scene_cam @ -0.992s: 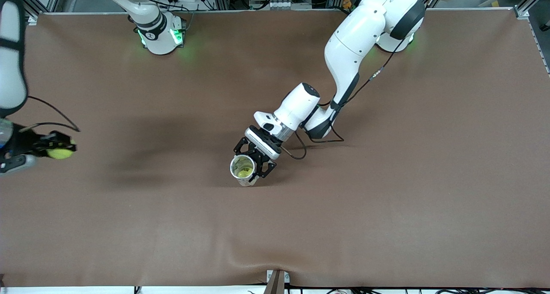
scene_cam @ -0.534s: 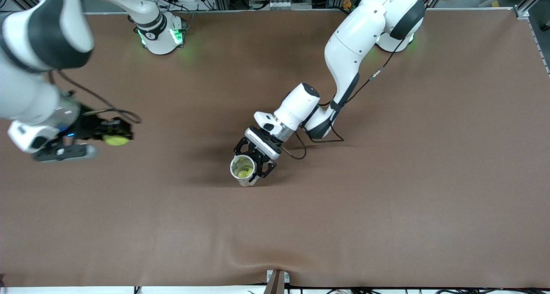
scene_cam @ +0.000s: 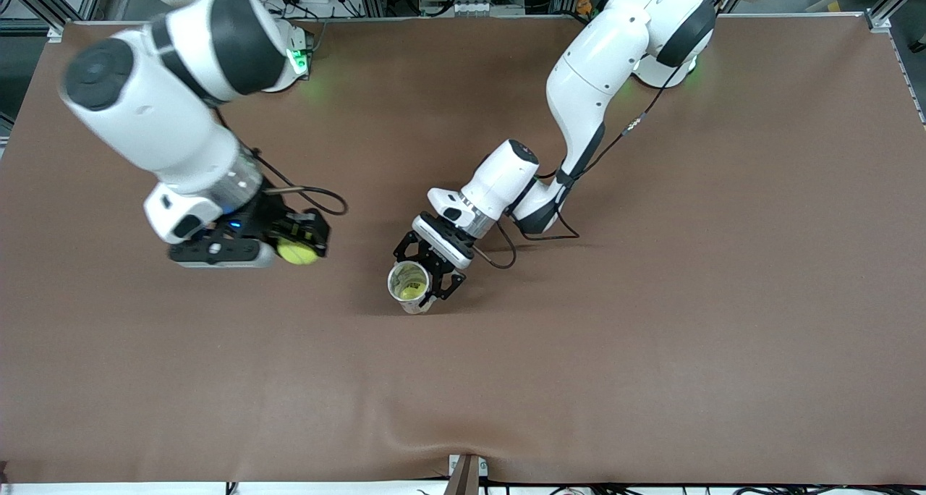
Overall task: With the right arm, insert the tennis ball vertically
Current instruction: 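Push the second ball into the can and open the right gripper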
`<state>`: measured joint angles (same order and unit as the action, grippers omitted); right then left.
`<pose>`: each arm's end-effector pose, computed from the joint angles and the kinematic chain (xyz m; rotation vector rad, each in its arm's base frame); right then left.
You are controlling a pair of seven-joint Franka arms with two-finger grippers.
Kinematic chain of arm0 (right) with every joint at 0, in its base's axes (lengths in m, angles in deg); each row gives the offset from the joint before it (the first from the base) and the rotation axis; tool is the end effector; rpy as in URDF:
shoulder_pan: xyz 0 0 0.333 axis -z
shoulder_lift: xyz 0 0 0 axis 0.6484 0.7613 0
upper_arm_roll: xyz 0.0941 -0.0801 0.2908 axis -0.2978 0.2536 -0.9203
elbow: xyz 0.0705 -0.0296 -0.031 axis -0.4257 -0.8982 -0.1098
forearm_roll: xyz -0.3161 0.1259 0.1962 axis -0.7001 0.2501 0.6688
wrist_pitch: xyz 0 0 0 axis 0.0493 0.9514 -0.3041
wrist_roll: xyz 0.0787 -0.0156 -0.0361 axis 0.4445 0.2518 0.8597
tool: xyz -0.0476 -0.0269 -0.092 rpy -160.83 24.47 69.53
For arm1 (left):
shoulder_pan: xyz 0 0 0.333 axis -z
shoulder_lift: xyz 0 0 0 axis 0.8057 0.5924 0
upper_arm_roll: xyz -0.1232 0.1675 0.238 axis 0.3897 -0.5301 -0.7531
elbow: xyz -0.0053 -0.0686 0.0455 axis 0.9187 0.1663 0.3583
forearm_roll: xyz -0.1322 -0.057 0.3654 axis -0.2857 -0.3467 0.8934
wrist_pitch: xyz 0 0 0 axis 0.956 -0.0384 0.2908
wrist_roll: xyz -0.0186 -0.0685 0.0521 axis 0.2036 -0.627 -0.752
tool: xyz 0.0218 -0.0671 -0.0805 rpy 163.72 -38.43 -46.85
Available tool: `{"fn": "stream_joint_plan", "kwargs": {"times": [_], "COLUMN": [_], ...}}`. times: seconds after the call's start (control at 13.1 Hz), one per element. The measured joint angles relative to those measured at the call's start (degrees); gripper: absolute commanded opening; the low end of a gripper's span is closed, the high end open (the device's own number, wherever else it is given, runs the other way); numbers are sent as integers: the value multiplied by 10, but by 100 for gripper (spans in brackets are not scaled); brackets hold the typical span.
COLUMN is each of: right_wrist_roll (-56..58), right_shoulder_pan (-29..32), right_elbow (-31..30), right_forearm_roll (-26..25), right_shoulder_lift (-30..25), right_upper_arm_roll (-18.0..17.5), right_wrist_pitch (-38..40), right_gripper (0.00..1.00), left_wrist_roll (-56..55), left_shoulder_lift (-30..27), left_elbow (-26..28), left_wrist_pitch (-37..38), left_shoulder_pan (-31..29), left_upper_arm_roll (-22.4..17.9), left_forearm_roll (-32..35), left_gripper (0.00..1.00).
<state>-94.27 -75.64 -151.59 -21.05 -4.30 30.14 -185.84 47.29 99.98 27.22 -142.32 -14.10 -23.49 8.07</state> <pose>0.6218 0.2829 0.5416 -2.9193 0.0703 -0.2939 0.5393 -0.5393 0.2218 2.2103 -0.7196 1.2392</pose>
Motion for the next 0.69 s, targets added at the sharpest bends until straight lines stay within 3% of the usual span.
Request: {"fn": "stream_joint_plan", "kwargs": {"times": [0.69], "right_wrist_roll": [-15], "right_shoulder_pan": [-71], "right_elbow": [2], "right_forearm_roll": [-3], "right_shoulder_lift": [100], "right_upper_arm_roll": [0], "right_wrist_pitch": [-130], "right_gripper": [0], "left_wrist_roll": [-1], "left_shoulder_lift": [0], "left_elbow": [-1], "left_wrist_pitch": [2], "left_shoulder_pan": [-2], "left_upper_arm_roll": [0], "left_forearm_roll": [-2], "left_gripper": [78]}}
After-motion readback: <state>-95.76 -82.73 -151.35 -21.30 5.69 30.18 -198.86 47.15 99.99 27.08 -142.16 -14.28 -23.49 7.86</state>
